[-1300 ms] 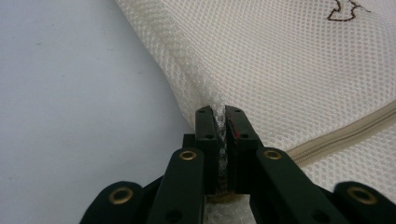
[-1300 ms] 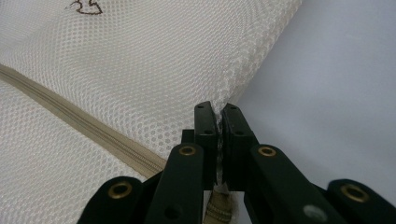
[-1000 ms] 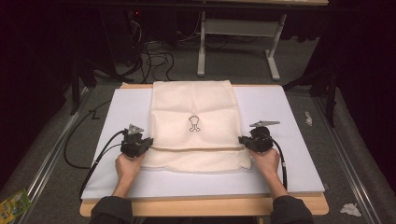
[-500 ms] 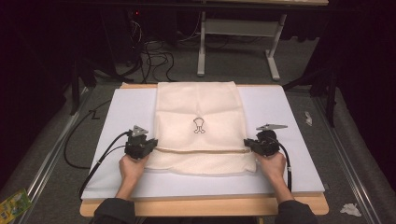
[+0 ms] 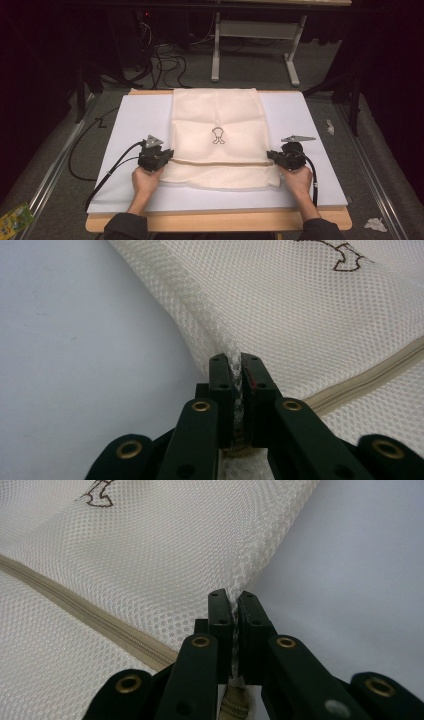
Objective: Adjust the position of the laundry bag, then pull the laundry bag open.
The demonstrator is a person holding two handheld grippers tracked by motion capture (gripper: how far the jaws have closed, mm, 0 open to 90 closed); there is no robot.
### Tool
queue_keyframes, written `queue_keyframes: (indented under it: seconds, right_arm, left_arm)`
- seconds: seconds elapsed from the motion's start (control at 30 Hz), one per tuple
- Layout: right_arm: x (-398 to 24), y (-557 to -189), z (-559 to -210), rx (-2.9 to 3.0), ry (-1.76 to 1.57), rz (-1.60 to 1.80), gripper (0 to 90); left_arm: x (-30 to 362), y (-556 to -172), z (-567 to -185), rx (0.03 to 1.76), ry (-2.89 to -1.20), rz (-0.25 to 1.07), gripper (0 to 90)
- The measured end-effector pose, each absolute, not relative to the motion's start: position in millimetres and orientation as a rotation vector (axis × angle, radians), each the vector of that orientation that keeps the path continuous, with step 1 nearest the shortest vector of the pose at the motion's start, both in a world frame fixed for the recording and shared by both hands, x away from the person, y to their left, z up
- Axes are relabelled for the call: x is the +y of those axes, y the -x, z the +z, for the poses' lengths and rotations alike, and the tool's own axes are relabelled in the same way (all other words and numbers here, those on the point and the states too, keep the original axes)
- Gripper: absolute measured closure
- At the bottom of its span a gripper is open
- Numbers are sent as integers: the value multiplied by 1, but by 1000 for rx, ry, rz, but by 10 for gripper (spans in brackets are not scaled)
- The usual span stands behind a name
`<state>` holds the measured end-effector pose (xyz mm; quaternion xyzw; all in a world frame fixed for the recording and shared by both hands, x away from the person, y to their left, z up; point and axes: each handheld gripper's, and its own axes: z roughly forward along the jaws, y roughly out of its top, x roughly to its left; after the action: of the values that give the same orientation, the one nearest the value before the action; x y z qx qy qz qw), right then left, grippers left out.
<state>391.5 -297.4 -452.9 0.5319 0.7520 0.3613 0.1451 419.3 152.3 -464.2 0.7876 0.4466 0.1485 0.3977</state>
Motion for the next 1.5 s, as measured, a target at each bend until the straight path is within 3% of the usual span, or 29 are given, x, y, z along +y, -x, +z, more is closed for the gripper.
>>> queue_keyframes:
  seconds: [1.5]
  right_arm:
    - [-295,-392,-457,2208,-1552,1065,867]
  left_arm:
    - [151,-414,-471,1106,-2066,488,832]
